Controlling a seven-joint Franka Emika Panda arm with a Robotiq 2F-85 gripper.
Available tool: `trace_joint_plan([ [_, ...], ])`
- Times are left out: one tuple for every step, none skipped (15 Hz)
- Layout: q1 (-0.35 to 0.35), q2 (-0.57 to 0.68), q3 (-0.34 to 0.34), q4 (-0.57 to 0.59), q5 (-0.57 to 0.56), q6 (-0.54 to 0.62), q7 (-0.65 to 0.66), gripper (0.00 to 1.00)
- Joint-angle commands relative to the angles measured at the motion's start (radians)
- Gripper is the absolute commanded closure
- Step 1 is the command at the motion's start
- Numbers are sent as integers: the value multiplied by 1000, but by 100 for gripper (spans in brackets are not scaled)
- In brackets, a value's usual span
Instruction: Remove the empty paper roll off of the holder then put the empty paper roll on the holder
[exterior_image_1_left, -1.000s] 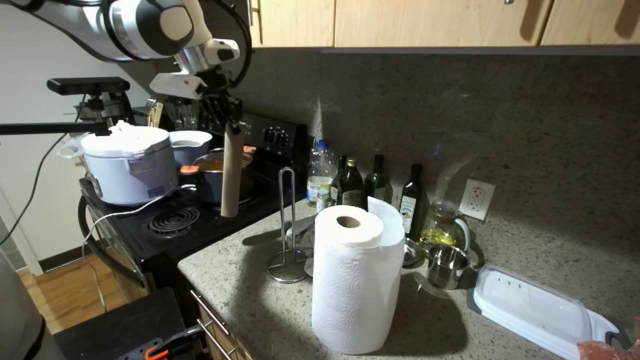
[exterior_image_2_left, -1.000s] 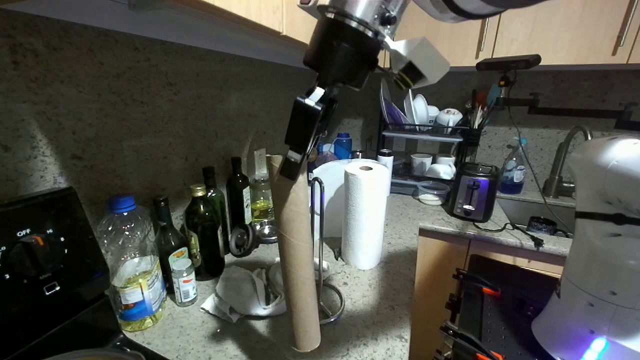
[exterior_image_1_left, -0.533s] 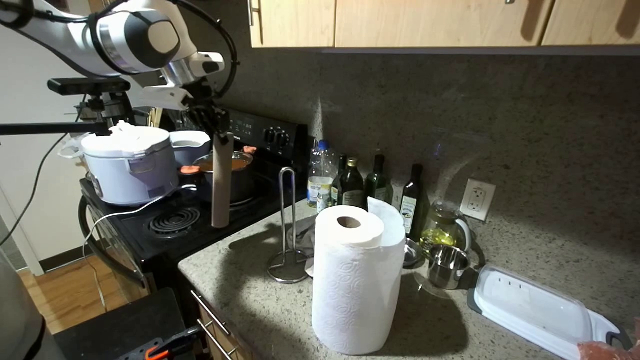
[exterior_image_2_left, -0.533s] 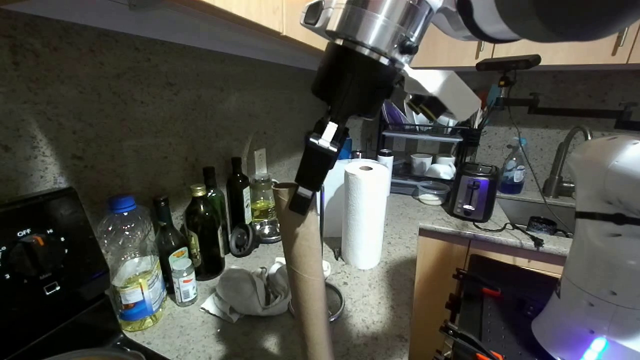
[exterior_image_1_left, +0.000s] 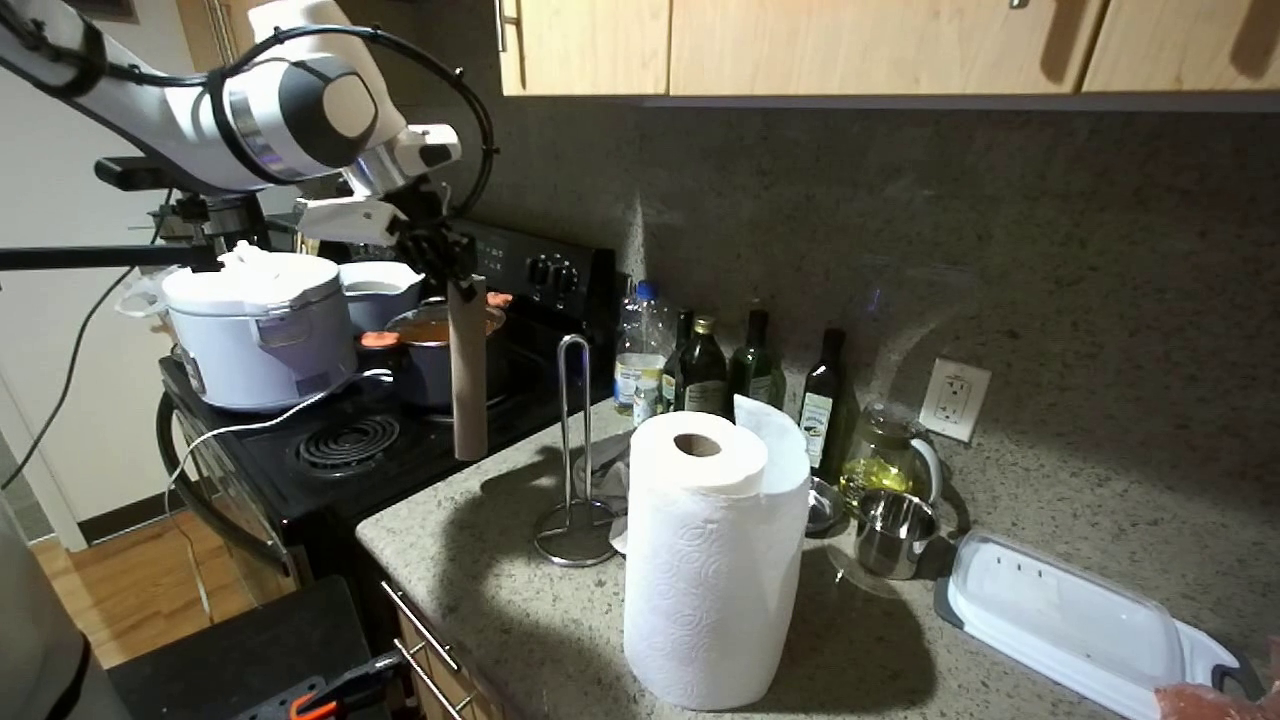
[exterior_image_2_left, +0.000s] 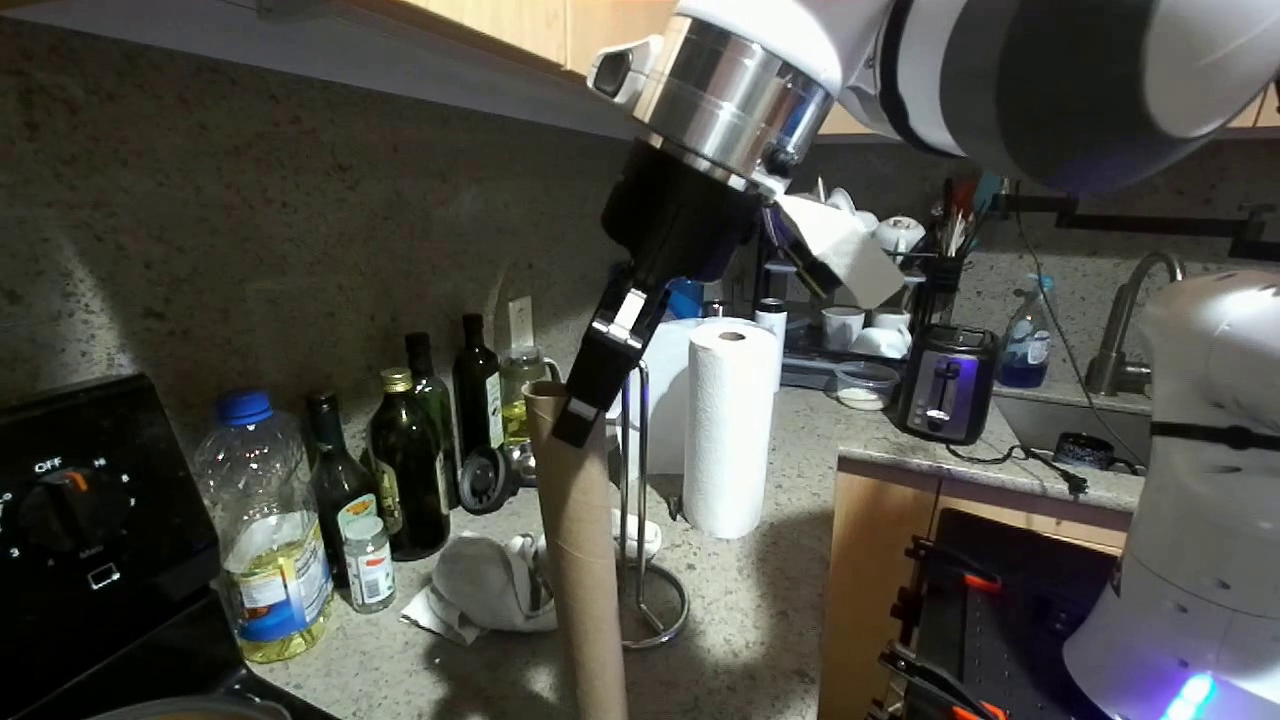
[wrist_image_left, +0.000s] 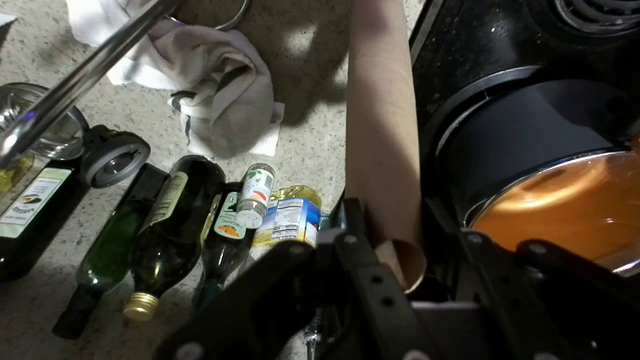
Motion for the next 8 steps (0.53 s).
trace_joint_plan([
  [-38,20,19,-22,-63,75,52,62],
  [-42,29,20,-24,-73,87,57,64],
  [-47,36,20,-26,-84,100,61,66],
  [-52,44,22,-28,-96,111,71,68],
  [-54,47,21,-33,-102,117,76,62],
  [-56,52,21,-35,-109,125,78,60],
  [-58,58,21,-38,-115,136,80,58],
  [-60,64,22,-39,-121,143,87,52],
])
